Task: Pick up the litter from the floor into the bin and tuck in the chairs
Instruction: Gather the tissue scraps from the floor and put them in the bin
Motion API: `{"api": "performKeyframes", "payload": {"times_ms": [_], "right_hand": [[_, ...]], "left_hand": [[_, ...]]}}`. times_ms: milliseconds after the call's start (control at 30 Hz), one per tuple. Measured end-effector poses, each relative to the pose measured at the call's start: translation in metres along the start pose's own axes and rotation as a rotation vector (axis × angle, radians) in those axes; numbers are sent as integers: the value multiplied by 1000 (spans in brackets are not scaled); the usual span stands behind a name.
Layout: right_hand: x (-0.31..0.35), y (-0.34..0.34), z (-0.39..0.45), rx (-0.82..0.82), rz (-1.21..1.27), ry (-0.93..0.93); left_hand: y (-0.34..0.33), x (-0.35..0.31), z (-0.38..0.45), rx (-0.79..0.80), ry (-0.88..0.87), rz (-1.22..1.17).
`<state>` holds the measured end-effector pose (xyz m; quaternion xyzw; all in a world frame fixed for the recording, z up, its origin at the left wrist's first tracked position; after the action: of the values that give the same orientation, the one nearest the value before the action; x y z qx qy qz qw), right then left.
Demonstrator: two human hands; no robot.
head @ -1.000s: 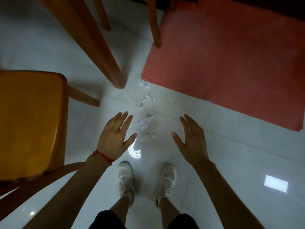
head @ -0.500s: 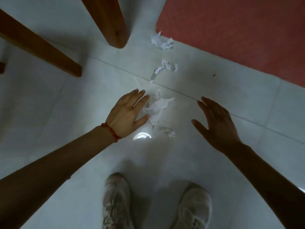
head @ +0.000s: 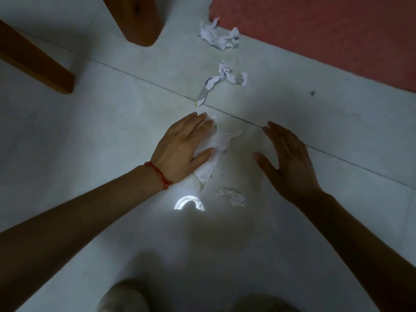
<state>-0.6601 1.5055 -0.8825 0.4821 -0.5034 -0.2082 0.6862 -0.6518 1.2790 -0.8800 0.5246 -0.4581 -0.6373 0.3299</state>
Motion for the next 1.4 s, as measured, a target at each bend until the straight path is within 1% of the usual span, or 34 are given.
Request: {"api": "performKeyframes", "payload": {"times_ms": [67, 133, 233, 300, 400, 500, 633, 767, 967, 1100, 1233, 1400], "right_hand": [[2, -1, 4, -19, -11, 12], [2, -1, 2, -38, -5, 4], [2, -2, -8, -50, 23, -39], [2, -4, -19, -43, 29, -63], [2, -8, -34, -17, 29, -84], [1, -10, -43, -3, 24, -83], [7, -13, -47, -32, 56, -68], [24, -22, -50, -21, 79, 6], [39, -42, -61, -12, 49, 95], [42, -51, -65, -17, -15, 130], [44, -53, -58, -26, 28, 100], [43, -47, -52, -23, 79, 96]], "left_hand": [[-12, -6, 12, 2, -57, -12], [-24, -11, 23, 29, -77, -30], [-35, -13, 30, 51, -13, -74], [-40, -12, 29, 20, 27, -117], [-44, -11, 25, -58, -15, -138], [-41, -6, 15, -85, -32, -150], [-32, 4, -10, -99, 52, -172], [-20, 10, -41, -116, 165, -200], [-2, 10, -75, -105, 220, -202], [3, 10, -89, -88, 219, -169], [3, 12, -92, -88, 225, -150], [0, 14, -86, -131, 202, -143]]}}
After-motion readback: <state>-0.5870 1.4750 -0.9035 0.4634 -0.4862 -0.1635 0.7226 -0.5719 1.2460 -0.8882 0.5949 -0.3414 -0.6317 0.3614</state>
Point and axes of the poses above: each hand's wrist, its own z-axis towards the middle knuckle, its own y-axis out of the back of the hand, x = y × z, the point moved 1 cm from there along z, towards the middle knuckle, and after that the axes turned 6 degrees about y, right-handed, at the moved point
